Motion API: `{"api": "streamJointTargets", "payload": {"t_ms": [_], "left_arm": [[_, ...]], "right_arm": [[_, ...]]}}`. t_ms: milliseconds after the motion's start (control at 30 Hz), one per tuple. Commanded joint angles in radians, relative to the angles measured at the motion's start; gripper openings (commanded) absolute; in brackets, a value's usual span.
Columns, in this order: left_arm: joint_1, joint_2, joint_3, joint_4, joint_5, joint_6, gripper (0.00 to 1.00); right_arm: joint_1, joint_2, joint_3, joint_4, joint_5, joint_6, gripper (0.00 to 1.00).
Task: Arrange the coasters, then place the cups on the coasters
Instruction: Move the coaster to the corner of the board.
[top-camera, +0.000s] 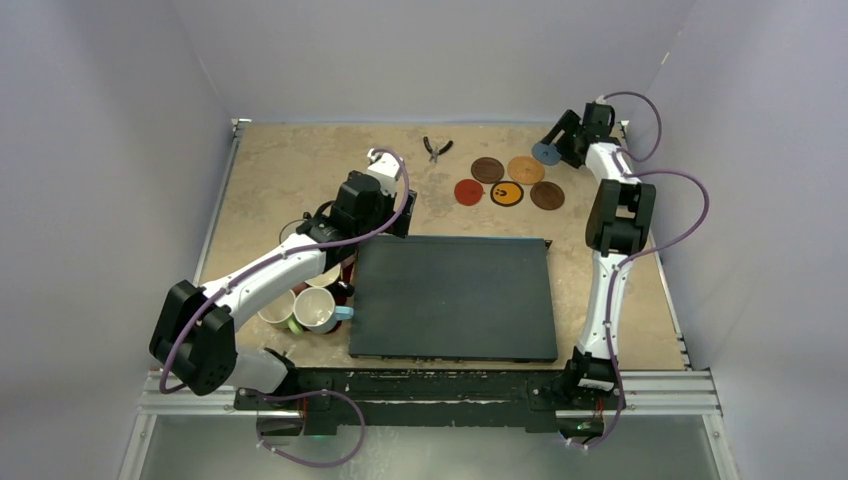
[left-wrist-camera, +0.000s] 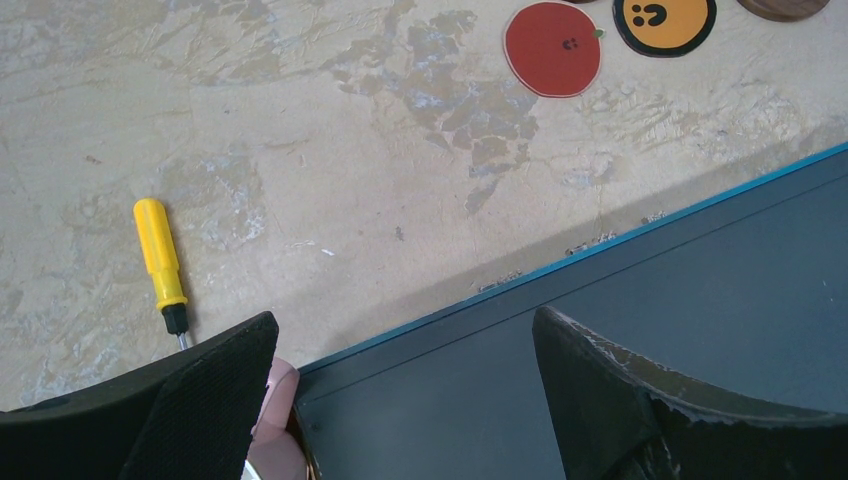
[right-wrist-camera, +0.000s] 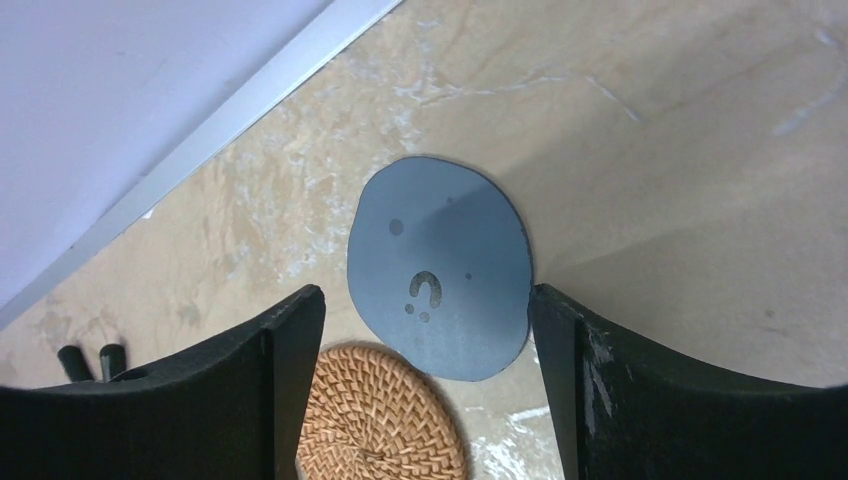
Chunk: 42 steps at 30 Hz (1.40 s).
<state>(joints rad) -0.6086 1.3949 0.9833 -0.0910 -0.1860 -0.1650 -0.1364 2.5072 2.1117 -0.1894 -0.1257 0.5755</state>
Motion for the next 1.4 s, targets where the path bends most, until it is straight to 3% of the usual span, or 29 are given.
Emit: {"api": "streamJointTargets", "payload": {"t_ms": [0, 467, 867, 1100, 1367], "left_arm": [[0.005, 0.004, 0.024, 0.028, 0.009, -0.007, 0.94], [0.005, 0.013, 0.025, 0.027, 0.014, -0.008, 0.93], [0.006, 0.01, 0.028, 0.023, 0.017, -0.008, 0.94], [0.005, 0.01, 0.026, 0.022, 0.007, -0.005, 0.93], [0.005, 0.013, 0.025, 0.027, -0.001, -0.001, 0.93]], "right_arm": [[0.021, 0.066, 0.012, -0.032, -0.095, -0.031, 0.78], [0.071, 0.114, 0.101, -0.064, -0.177, -0.117, 0.78], [0.108, 0.112, 0.109, -0.123, -0.135, -0.196, 0.78], [0.092, 0.029, 0.027, -0.124, 0.059, -0.09, 0.85], [0.08, 0.046, 0.047, -0.072, 0.079, 0.038, 0.9]]}}
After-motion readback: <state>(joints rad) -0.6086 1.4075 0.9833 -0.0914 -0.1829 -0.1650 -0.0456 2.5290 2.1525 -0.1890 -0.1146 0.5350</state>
